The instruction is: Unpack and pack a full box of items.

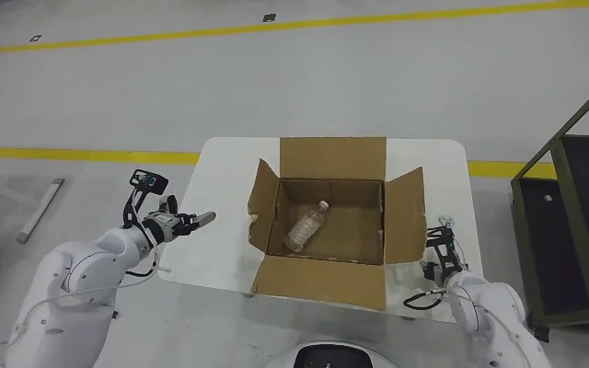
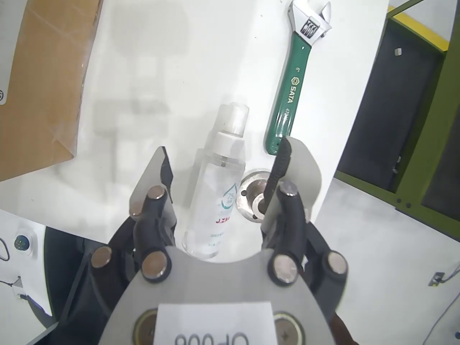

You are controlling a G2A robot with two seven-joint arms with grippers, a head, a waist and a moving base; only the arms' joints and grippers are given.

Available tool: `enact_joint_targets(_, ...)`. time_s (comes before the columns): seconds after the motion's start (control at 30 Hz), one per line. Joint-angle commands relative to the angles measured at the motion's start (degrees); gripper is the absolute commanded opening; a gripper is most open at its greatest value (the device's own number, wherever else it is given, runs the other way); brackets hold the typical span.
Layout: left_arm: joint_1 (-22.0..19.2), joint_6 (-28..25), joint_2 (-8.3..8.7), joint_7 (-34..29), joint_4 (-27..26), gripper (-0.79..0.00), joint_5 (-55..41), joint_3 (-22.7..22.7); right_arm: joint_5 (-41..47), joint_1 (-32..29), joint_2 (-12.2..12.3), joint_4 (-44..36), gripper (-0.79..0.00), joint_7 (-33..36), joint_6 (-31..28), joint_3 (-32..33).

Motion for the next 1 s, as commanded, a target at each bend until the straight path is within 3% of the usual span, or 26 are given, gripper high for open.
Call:
enact_joint_targets(0.0,0.0,0.0,0.00,0.0,0.0,0.000,0.0,0.0,0.1,0.1,-0.1,0.2,-0.320,0.3,0.5,0.1)
enact_joint_targets(0.23,0.0,0.0,0.00,0.0,0.0,0.000,0.0,0.0,0.3,-1.4,-0.1,-1.0,-0.142,0.5,1.8,1.7)
enact_joint_targets(0.33,0.0,0.0,0.00,0.0,0.0,0.000,0.0,0.0,0.4,-1.6,-0.2,-0.2,-0.142,0.4,2.0,1.7)
enact_joint_targets(0.53,0.0,0.0,0.00,0.0,0.0,0.000,0.0,0.0,1.1,-1.3,-0.5,1.8,-0.231,-0.3,3.0,0.6)
enact_joint_targets(0.63,0.0,0.0,0.00,0.0,0.0,0.000,0.0,0.0,1.3,-1.0,-0.6,2.5,-0.354,-0.6,3.2,0.2)
enact_joint_targets(0.7,0.0,0.0,0.00,0.0,0.0,0.000,0.0,0.0,1.6,-0.8,-0.6,2.9,-0.385,-0.7,3.2,0.0)
enact_joint_targets(0.97,0.0,0.0,0.00,0.0,0.0,0.000,0.0,0.0,1.7,-0.7,-0.7,1.0,-0.345,-0.5,2.8,-0.1)
